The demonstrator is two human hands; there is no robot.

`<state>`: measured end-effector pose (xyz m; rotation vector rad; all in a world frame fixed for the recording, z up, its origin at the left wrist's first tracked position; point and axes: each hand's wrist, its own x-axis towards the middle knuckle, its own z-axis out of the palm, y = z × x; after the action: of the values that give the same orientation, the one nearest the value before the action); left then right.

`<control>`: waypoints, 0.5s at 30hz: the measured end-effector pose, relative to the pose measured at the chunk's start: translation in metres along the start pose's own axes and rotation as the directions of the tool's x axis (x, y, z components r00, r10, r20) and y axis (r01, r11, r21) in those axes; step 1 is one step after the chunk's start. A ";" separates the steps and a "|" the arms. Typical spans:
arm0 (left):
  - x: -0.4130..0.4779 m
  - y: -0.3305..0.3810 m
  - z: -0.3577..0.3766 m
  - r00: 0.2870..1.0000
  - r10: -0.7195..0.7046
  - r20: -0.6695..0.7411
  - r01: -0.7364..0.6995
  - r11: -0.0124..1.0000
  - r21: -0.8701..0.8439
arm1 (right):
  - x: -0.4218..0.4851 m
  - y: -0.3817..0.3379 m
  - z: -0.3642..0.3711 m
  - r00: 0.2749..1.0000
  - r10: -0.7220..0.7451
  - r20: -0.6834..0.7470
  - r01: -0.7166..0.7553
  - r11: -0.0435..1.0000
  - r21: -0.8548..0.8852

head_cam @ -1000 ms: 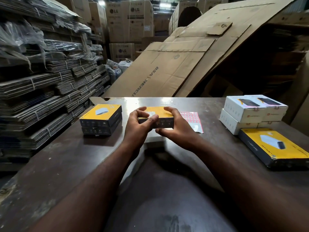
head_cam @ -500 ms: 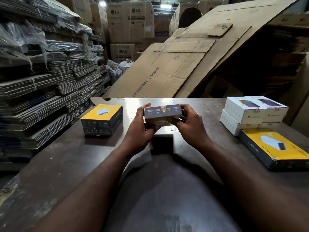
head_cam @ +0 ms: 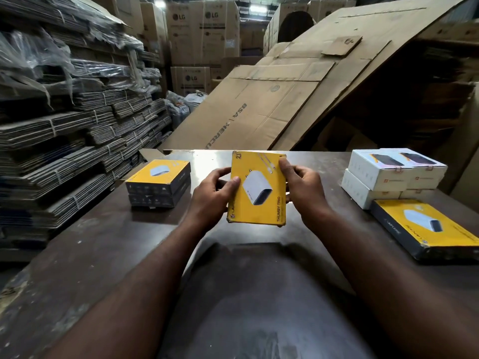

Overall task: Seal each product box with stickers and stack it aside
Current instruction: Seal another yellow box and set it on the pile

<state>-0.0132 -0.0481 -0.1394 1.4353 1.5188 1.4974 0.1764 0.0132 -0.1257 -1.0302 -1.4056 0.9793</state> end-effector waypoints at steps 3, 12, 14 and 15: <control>0.002 -0.002 0.003 0.992 -0.108 -0.067 0.102 0.991 -0.086 | 0.002 0.001 -0.001 0.984 0.134 0.114 -0.140 0.989 0.039; 0.005 0.003 0.004 0.922 -0.376 -0.097 0.341 0.903 -0.260 | -0.004 0.004 0.004 0.970 0.134 0.203 -0.123 0.990 -0.066; -0.002 0.008 0.005 0.913 -0.407 -0.008 0.387 0.875 -0.291 | -0.003 0.004 0.004 0.985 0.108 0.138 -0.089 0.987 -0.134; -0.004 0.010 0.006 0.911 -0.411 0.044 0.405 0.866 -0.293 | -0.002 0.003 0.003 0.991 0.096 0.098 -0.078 0.981 -0.176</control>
<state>-0.0041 -0.0520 -0.1322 0.8598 1.4246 1.4019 0.1741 0.0121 -0.1296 -1.1900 -1.5655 1.0016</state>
